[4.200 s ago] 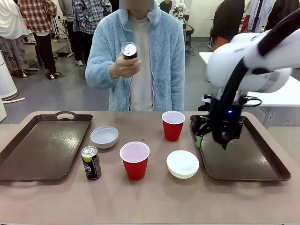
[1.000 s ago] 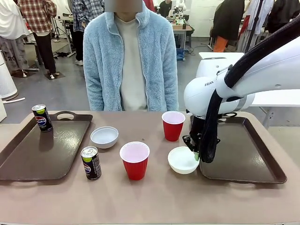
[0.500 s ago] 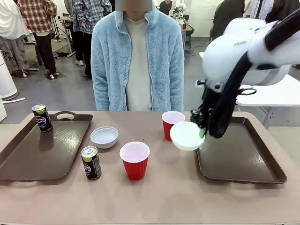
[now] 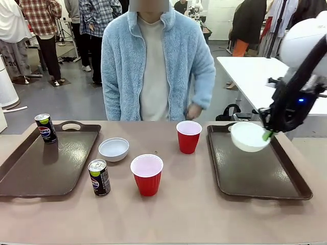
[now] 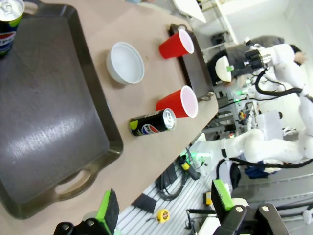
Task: Prepare tableware on both trays.
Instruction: Pick up a Picnic Bowl from the table and place it on a Handle tray.
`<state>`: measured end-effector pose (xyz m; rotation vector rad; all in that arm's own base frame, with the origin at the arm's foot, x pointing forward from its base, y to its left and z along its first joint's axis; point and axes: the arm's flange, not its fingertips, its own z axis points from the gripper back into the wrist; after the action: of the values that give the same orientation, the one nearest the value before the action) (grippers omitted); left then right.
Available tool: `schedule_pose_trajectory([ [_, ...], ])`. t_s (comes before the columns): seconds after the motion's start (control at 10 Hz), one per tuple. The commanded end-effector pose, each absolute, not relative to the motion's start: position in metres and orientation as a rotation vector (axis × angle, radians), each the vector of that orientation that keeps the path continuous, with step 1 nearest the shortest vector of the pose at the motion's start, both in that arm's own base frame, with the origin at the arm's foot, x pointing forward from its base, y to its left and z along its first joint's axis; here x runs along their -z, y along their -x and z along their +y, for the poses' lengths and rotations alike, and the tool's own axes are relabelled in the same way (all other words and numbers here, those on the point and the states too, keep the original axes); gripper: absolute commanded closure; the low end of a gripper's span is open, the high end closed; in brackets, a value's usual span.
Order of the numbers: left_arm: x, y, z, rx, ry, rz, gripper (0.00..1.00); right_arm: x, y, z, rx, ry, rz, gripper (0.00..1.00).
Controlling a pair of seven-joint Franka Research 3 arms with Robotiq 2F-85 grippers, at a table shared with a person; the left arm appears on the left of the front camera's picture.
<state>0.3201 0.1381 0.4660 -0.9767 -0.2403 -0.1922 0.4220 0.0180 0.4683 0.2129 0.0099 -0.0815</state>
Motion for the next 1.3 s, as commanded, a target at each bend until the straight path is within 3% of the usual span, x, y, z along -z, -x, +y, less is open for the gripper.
schedule_pose_trajectory([
  [0.0, -0.467, -0.32, 0.138, 0.196, 0.992, -0.249, 0.0, -0.461, -0.42, -0.006, 0.091, -0.234, 0.032, 1.0],
  [0.6, -0.467, -0.32, 0.138, 0.196, 0.992, -0.249, 0.0, -0.379, -0.433, -0.016, 0.133, -0.137, 0.129, 1.0],
  [1.2, -0.467, -0.32, 0.138, 0.196, 0.992, -0.249, 0.0, -0.347, -0.448, -0.018, 0.182, -0.098, 0.115, 1.0],
])
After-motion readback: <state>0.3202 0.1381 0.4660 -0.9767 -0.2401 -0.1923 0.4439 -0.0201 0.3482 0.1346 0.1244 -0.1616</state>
